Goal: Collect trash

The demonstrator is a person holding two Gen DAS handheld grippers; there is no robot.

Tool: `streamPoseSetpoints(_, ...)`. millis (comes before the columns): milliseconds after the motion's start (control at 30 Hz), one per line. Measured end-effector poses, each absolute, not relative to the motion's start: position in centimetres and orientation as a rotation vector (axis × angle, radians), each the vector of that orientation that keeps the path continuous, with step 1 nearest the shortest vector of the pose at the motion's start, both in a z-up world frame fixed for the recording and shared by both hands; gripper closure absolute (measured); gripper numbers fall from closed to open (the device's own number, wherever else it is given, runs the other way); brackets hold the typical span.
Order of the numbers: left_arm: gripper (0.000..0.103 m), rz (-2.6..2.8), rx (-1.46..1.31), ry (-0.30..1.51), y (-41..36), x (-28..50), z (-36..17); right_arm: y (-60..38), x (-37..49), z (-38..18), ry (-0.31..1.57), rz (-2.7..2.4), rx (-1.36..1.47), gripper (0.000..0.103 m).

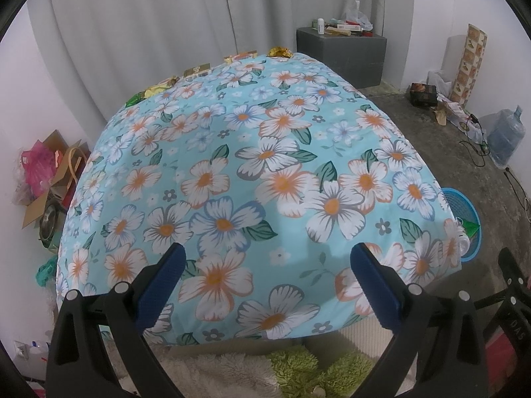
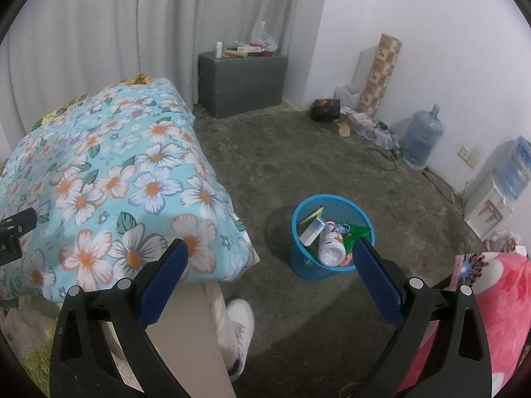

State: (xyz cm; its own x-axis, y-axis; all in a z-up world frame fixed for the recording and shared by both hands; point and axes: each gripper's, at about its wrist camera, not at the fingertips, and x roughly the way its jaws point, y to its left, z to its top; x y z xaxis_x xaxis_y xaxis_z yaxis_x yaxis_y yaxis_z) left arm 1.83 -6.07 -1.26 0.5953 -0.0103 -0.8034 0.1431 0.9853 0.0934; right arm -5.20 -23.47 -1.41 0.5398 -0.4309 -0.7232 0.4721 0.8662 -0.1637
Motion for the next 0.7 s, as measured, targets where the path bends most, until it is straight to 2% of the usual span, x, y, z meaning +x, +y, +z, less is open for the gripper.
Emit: streamPoseSetpoints(700, 0.006, -0.091, 0.159, 0.931, -5.9, 1.79, -1.25, -23.37, -5.18, -1.39, 0.844, -0.538, 0.053, 0.008)
